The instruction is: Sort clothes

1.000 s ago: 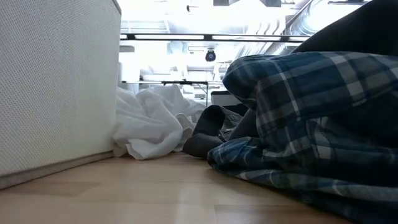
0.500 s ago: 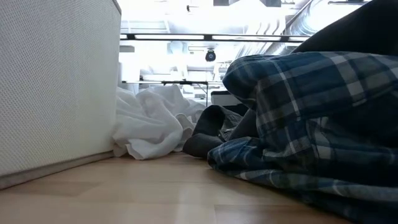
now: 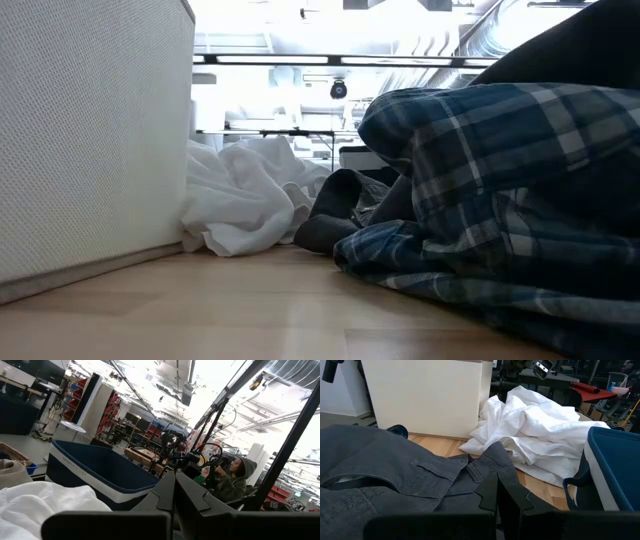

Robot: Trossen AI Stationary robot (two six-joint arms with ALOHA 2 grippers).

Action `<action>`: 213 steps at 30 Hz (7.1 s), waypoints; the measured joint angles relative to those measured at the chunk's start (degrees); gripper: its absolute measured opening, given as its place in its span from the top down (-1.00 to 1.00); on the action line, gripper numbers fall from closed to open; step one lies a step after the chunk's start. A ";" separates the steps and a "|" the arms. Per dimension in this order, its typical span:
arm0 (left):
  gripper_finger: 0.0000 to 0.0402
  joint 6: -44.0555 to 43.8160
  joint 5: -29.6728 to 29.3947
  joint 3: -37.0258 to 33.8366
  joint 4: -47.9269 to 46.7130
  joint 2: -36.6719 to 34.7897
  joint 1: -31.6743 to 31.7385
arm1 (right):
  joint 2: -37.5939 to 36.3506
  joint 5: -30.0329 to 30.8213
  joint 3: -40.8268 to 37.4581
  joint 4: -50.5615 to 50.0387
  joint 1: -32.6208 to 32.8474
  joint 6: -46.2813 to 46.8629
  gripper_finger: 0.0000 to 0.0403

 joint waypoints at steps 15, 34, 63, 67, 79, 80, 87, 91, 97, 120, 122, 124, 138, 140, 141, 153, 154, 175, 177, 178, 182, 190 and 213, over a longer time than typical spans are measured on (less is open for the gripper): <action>1.00 0.00 0.00 0.00 0.00 0.02 0.00 | 0.05 0.00 0.00 12.18 -0.15 -2.43 1.00; 1.00 0.00 0.00 0.00 -0.02 0.02 0.00 | 33.95 7.04 40.71 8.07 -4.34 21.05 1.00; 1.00 0.01 0.01 0.00 -0.35 0.02 0.01 | 104.01 -7.32 104.30 -39.40 -12.44 2.07 -0.35; 1.00 0.00 0.00 0.00 -0.68 0.02 0.00 | 110.27 -7.34 108.48 -40.28 -12.51 -1.76 -0.35; 1.00 0.00 0.01 0.00 -1.33 0.02 0.00 | 120.66 2.05 111.75 -47.82 -12.10 -1.11 0.19; 1.00 0.00 0.01 0.00 -1.32 0.02 0.02 | 120.67 1.73 111.66 -48.13 -12.03 -0.50 0.38; 1.00 0.00 0.01 0.00 -1.31 0.02 0.00 | 117.72 -4.40 114.50 -53.18 -11.77 2.34 0.95; 1.00 0.00 0.01 0.00 -1.34 0.04 0.01 | 110.68 -5.57 121.24 -54.82 -11.90 1.91 0.95; 1.00 0.01 0.01 0.00 -1.57 0.11 0.02 | 95.31 0.44 134.12 -56.50 -14.73 0.64 0.95; 1.00 0.02 -0.20 0.00 -1.79 0.11 0.02 | 66.93 38.97 123.74 -84.92 -13.93 20.40 0.95; 1.00 0.02 -0.20 0.00 -1.79 0.11 0.00 | 67.53 38.01 118.88 -82.04 -11.92 20.57 0.95; 1.00 0.01 -0.20 0.00 -1.77 0.11 0.01 | 67.38 34.36 113.96 -77.39 -10.64 20.53 0.95; 1.00 0.01 -0.22 0.00 -1.80 0.11 0.01 | 64.86 38.58 107.78 -57.11 -16.20 8.68 0.95; 1.00 0.01 -0.21 0.00 -1.79 0.11 0.01 | 64.85 40.67 111.74 -53.59 -16.30 4.37 0.95; 1.00 0.00 -0.22 0.00 -1.79 0.11 0.01 | 64.76 40.87 113.66 -51.22 -16.28 2.32 0.95; 1.00 0.02 -0.22 0.00 -1.80 0.11 0.01 | 62.69 48.22 119.63 -60.51 -12.54 4.98 0.95; 1.00 0.02 -0.20 0.00 -1.84 0.11 0.02 | 62.12 50.26 117.82 -62.74 -11.78 7.30 0.95; 1.00 0.01 -0.20 0.00 -1.92 0.11 0.00 | 49.92 46.77 76.70 -31.52 -18.69 21.57 0.96; 1.00 0.00 -0.21 0.00 -1.94 0.11 0.00 | 50.74 47.23 76.42 -32.20 -20.42 21.22 0.96; 1.00 0.00 -0.20 0.00 -1.92 0.11 0.01 | 51.00 47.34 75.93 -33.21 -20.93 21.61 0.96; 1.00 0.02 -0.20 0.00 -1.95 0.11 0.00 | 50.73 44.03 69.64 -37.94 -20.77 26.12 0.96; 1.00 0.00 -0.22 0.00 -2.21 0.11 0.01 | 47.76 31.31 53.33 -45.04 -17.58 42.61 0.96; 1.00 0.00 -0.20 0.00 -2.65 0.11 0.00 | 51.02 11.26 73.01 -54.21 -29.05 38.70 -0.26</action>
